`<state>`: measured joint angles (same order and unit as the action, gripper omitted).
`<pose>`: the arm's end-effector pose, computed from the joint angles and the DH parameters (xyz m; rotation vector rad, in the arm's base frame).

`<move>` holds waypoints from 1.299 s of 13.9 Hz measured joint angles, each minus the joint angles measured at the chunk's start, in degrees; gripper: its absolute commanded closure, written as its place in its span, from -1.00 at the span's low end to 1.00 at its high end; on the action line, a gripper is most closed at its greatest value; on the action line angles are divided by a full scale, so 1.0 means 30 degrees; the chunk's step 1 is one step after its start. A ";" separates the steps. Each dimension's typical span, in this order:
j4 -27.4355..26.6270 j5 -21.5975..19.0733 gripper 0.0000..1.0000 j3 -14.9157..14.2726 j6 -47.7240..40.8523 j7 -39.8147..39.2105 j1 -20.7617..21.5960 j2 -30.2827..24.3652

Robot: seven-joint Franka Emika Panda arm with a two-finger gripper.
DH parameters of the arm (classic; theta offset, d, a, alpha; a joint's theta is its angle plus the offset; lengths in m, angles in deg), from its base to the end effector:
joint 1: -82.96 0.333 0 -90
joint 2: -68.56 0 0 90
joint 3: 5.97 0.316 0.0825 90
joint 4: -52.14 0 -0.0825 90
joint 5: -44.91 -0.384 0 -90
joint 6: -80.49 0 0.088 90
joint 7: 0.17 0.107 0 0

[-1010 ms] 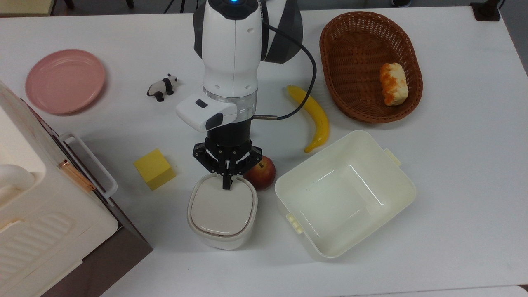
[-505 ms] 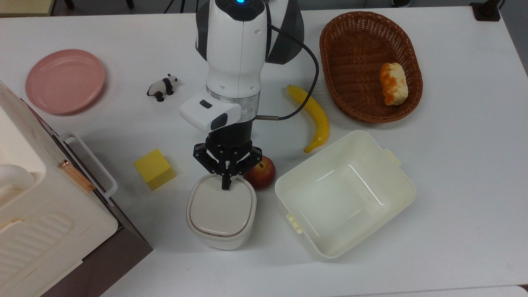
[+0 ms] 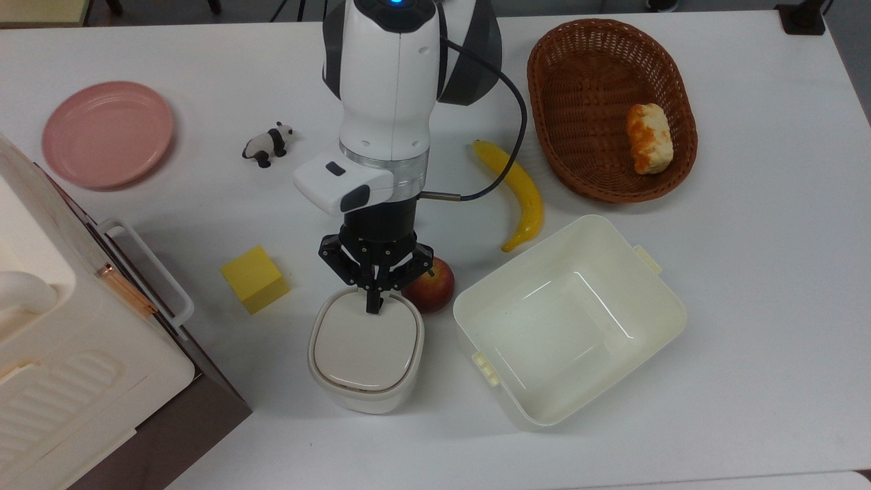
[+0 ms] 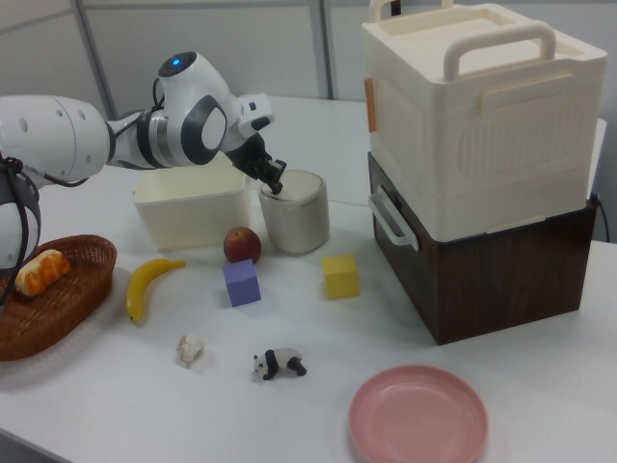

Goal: Open the trash can

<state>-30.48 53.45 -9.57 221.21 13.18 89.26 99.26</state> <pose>0.7435 0.0449 0.4324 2.9661 -0.1139 0.7481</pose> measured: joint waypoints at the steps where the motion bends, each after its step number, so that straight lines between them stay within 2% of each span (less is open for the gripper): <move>1: 0.0134 -0.0566 1.00 -0.0012 0.0093 0.0274 -0.0021 -0.0093; 4: 0.0513 -0.2598 1.00 -0.0100 0.0137 0.0467 -0.0137 -0.1340; 6: 0.0499 -0.2863 1.00 -0.0123 -0.0673 0.0523 -0.0330 -0.2324; 9: 0.0474 -0.2895 1.00 -0.0210 -0.4644 0.0532 -0.0553 -0.3998; 12: 0.0420 -0.2895 0.74 -0.0126 -0.7894 -0.0062 -0.0475 -0.4895; 13: 0.0381 -0.2895 0.21 -0.0060 -0.9034 -0.0599 -0.0442 -0.5111; 14: 0.0332 -0.2895 -0.58 -0.0023 -1.0543 -0.1306 -0.0380 -0.5447; 15: 0.0282 -0.2895 -1.00 -0.0023 -1.1522 -0.1761 -0.0352 -0.5706; 16: 0.0041 -0.2895 -1.00 -0.0025 -1.3027 -0.2258 -0.0350 -0.6293; 18: -0.1085 -0.2739 -1.00 -0.0025 -1.4049 -0.3020 -0.0387 -0.7811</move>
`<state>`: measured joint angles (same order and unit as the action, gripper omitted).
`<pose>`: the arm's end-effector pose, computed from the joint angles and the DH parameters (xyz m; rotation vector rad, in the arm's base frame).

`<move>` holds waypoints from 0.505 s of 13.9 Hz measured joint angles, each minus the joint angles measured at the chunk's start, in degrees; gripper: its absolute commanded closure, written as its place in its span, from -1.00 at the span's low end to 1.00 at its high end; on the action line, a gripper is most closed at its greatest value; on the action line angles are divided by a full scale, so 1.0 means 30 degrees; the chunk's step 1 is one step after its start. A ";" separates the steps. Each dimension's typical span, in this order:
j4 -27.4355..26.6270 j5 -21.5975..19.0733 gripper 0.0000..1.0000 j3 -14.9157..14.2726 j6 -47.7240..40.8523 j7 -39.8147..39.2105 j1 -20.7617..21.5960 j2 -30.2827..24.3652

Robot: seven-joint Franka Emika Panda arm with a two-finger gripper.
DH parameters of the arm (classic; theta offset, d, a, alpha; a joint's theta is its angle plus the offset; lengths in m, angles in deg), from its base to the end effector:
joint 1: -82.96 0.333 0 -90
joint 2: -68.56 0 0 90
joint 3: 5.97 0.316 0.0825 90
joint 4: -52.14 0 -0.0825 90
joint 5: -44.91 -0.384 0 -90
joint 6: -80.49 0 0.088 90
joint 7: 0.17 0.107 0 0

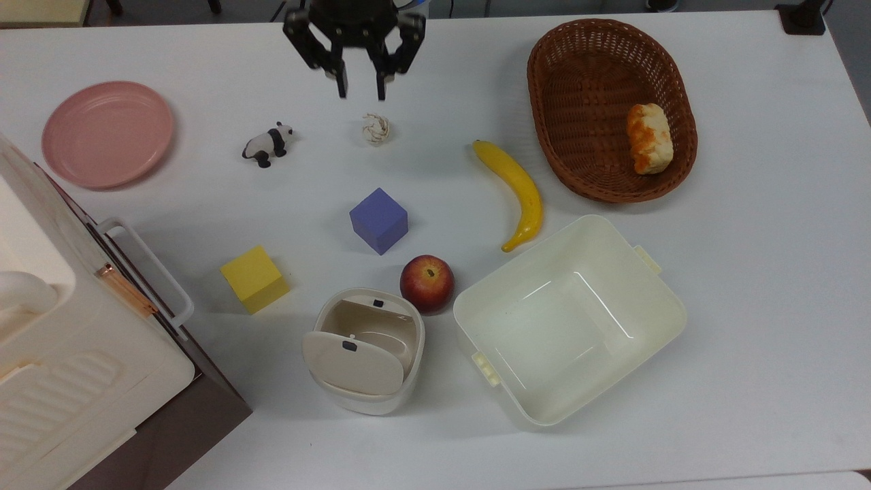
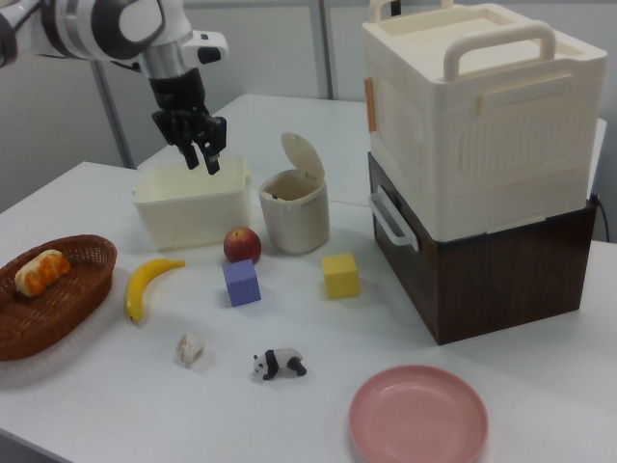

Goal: Open the trash can

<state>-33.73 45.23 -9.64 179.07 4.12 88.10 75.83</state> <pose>0.6072 0.0175 0.5993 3.1283 -0.0747 0.1500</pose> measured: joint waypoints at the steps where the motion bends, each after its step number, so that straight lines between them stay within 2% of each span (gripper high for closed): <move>1: -0.0482 0.0023 -1.00 -0.0003 -0.0025 -0.0145 -0.0124 -0.0673; 7: -0.0926 0.0028 -1.00 -0.0050 -0.1445 -0.1880 -0.1283 -0.1725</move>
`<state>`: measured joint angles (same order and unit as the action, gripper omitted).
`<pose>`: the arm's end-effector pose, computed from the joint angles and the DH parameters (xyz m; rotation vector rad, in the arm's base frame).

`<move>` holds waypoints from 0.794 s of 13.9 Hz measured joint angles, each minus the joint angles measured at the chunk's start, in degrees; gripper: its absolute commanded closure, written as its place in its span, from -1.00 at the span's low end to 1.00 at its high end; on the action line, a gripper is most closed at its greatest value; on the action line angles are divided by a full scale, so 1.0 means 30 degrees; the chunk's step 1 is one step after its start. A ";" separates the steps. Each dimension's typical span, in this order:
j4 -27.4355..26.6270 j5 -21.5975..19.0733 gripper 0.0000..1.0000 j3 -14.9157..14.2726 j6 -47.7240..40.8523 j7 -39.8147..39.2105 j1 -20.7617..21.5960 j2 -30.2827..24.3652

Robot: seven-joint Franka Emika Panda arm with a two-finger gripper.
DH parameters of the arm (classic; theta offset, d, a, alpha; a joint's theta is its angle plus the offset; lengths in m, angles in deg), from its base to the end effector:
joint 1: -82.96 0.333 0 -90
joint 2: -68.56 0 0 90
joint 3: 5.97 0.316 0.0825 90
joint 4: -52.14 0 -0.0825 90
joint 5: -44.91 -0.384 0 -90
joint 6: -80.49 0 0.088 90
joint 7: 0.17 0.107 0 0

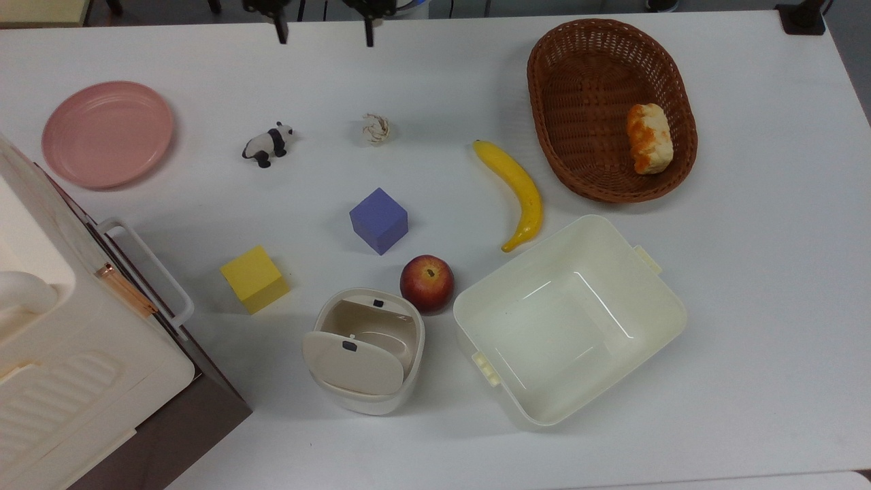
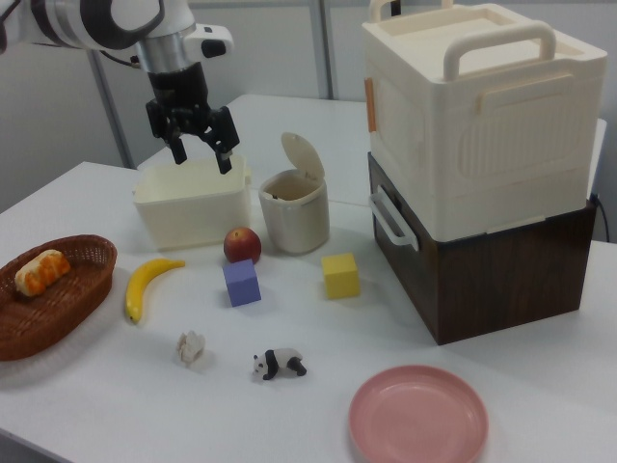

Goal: Open the trash can

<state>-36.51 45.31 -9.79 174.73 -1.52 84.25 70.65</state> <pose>0.5728 -0.0253 0.6219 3.1285 -0.0316 0.0952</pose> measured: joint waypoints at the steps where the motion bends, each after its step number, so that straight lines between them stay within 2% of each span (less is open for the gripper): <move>1: 0.0018 -0.0001 -1.00 -0.0022 0.0000 -0.0244 -0.0199 -0.0041; 11: 0.0110 -0.1035 -1.00 0.0070 -0.1279 -0.0313 -0.0306 -0.0093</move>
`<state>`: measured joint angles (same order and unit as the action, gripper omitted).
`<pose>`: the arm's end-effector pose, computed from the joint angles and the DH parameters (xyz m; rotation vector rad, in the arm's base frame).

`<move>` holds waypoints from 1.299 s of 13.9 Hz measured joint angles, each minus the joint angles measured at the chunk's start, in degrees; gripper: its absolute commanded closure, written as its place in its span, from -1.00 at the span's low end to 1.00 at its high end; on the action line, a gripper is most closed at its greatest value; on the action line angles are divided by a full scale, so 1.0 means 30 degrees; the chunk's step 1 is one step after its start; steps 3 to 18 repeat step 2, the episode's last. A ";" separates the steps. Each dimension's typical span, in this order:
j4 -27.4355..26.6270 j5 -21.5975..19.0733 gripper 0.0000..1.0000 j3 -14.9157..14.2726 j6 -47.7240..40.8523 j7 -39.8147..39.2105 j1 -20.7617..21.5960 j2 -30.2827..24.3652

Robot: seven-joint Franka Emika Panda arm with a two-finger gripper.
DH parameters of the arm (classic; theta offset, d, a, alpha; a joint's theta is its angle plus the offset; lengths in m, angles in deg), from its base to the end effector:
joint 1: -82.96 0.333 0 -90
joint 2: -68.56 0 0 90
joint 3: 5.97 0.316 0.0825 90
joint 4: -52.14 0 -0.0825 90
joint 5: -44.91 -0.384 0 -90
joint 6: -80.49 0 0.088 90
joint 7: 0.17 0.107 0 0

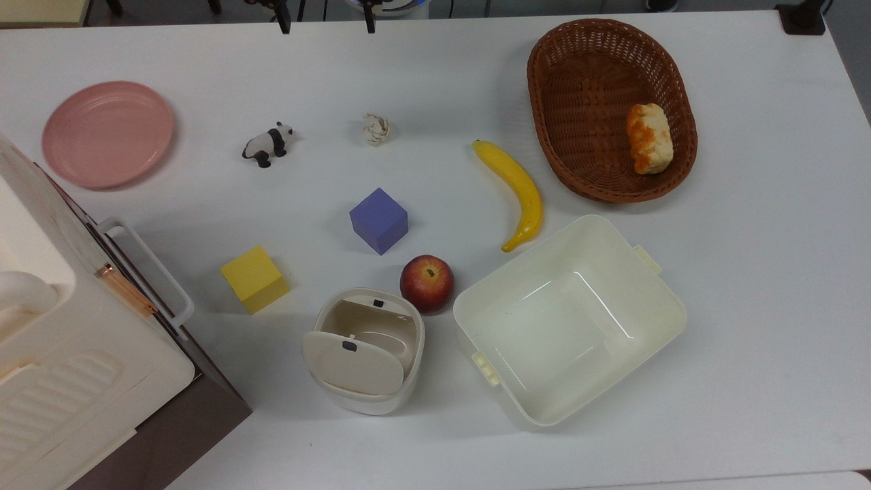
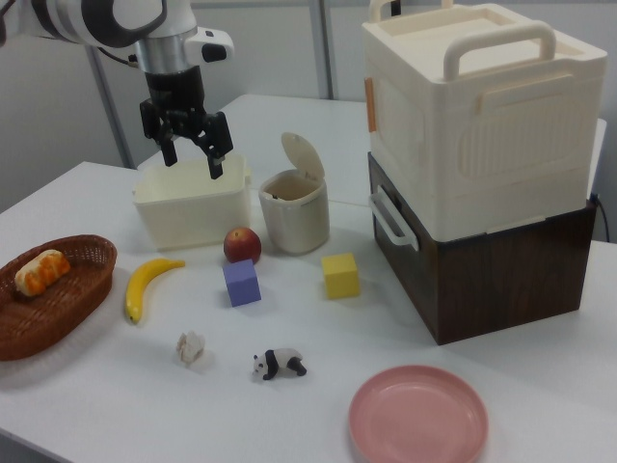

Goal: Open the trash can

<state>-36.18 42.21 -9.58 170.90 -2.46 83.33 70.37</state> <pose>0.5645 -0.0263 0.6214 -3.0966 0.0260 -0.0110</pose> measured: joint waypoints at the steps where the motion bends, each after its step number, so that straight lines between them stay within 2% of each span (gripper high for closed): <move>1: 0.0001 -0.0028 -1.00 0.0000 -0.0101 0.0000 0.0001 -0.0002; 18: 0.0001 -0.0039 -1.00 0.0000 -0.0145 0.0001 0.0001 -0.0002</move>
